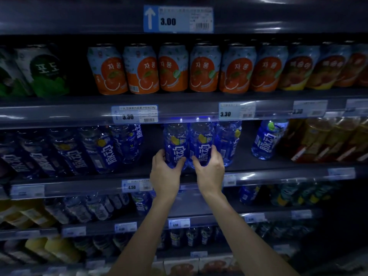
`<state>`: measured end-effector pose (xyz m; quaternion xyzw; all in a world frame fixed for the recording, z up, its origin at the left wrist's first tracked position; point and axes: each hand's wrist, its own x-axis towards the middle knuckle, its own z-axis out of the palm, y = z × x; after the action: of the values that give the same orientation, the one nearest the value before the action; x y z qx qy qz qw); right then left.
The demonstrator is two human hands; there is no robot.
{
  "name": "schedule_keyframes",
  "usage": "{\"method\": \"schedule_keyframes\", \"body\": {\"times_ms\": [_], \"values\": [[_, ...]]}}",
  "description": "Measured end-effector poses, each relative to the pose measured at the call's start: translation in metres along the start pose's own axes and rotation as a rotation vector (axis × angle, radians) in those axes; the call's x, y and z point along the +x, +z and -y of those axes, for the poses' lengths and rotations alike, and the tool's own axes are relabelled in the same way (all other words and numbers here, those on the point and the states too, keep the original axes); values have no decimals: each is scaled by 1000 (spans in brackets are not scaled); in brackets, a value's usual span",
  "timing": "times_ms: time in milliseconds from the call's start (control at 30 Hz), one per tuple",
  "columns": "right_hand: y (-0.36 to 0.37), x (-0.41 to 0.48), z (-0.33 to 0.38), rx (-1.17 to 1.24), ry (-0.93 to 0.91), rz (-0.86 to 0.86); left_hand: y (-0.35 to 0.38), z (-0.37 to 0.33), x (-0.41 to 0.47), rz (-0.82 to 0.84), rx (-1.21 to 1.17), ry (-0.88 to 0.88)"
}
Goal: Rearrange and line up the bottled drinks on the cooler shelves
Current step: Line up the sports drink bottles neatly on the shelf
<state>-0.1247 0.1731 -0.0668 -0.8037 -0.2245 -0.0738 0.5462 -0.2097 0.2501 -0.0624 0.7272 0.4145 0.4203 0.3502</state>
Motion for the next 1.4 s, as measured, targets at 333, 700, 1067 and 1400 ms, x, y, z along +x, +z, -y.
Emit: {"method": "schedule_keyframes", "body": {"times_ms": [333,700,1067,1400], "values": [[-36,17,-17,88,-19,-215,9,-6,-9,35,-132,-76],[-58,47,-34,284,92,86,10,-9,-9,9,-130,-85],[-48,29,-28,218,68,-78,6,-9,-7,25,-112,-68],[-39,26,-24,181,76,-151,6,-10,-6,48,-99,-59]]}}
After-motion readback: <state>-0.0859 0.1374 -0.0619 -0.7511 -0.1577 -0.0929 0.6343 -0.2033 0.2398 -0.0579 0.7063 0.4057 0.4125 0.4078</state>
